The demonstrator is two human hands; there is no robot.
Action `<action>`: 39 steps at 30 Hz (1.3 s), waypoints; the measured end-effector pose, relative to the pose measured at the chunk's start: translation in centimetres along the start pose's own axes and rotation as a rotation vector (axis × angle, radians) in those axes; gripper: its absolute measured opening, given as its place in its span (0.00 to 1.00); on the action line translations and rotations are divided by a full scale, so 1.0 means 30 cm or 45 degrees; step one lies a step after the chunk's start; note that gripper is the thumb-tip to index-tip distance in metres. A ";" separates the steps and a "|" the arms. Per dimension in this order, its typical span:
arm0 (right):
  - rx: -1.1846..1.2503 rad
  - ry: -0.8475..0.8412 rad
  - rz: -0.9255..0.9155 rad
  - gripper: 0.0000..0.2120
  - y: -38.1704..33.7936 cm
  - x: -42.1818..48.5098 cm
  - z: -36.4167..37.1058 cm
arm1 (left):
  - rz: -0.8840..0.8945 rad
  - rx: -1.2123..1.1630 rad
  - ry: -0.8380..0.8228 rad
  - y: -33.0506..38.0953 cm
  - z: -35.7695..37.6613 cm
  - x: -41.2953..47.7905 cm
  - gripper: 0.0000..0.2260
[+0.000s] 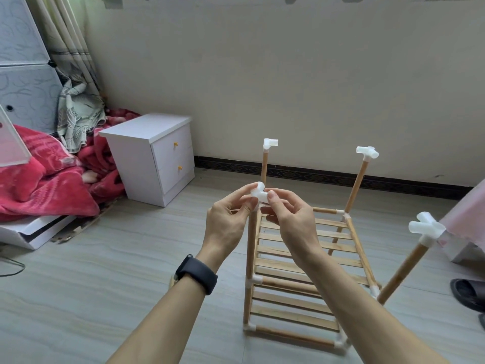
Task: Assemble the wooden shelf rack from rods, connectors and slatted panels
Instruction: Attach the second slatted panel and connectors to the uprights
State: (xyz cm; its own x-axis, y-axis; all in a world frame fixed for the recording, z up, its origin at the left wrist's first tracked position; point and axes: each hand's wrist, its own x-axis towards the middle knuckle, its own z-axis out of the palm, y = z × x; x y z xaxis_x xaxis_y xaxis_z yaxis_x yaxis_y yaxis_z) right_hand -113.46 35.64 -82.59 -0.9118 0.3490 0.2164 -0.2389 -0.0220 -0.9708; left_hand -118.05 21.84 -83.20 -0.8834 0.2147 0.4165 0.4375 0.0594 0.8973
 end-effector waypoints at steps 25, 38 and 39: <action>-0.109 0.031 -0.036 0.14 0.016 -0.014 0.003 | -0.220 -0.204 0.110 -0.007 0.004 -0.038 0.09; -1.267 -0.414 0.356 0.36 0.344 0.005 -0.156 | -0.393 -0.277 -0.232 0.046 0.039 0.086 0.17; -1.460 -0.499 0.380 0.39 0.393 -0.008 -0.157 | -0.381 -0.282 -0.266 0.042 0.052 0.090 0.15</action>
State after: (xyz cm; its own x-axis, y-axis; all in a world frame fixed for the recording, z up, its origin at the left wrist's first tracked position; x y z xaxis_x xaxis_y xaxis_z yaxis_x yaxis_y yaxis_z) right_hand -114.49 39.71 -94.57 -0.9655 0.1639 -0.2026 0.2433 0.8454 -0.4754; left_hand -119.62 24.03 -81.18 -0.9028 0.4145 0.1148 0.1002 -0.0568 0.9933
